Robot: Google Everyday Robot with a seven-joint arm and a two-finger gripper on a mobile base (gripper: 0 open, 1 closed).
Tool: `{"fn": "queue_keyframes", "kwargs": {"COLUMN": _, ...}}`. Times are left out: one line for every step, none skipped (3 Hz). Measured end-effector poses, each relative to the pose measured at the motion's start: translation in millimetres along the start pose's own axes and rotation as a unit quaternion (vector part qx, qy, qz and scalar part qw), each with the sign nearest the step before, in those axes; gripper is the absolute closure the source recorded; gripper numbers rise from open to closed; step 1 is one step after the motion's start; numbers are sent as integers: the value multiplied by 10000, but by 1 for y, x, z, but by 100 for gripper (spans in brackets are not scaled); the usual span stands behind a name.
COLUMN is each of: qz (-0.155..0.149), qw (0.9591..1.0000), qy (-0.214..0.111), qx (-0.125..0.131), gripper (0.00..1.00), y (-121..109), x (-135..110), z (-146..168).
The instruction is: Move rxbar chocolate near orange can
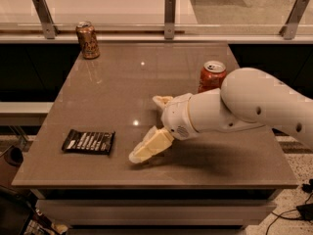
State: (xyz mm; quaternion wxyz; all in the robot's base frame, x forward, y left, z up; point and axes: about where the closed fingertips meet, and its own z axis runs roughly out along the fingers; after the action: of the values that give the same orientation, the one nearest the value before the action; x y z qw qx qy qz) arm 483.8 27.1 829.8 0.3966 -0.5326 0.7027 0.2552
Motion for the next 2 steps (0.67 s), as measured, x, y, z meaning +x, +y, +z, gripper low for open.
{"fn": "queue_keyframes", "kwargs": {"qz": -100, "qw": 9998, "qy": -157, "qx": -32, "gripper": 0, "y": 1, "x": -7, "z": 12}}
{"fn": "queue_keyframes", "kwargs": {"qz": -213, "qw": 9992, "qy": -327, "qx": -77, "gripper": 0, "y": 1, "x": -15, "z": 24}}
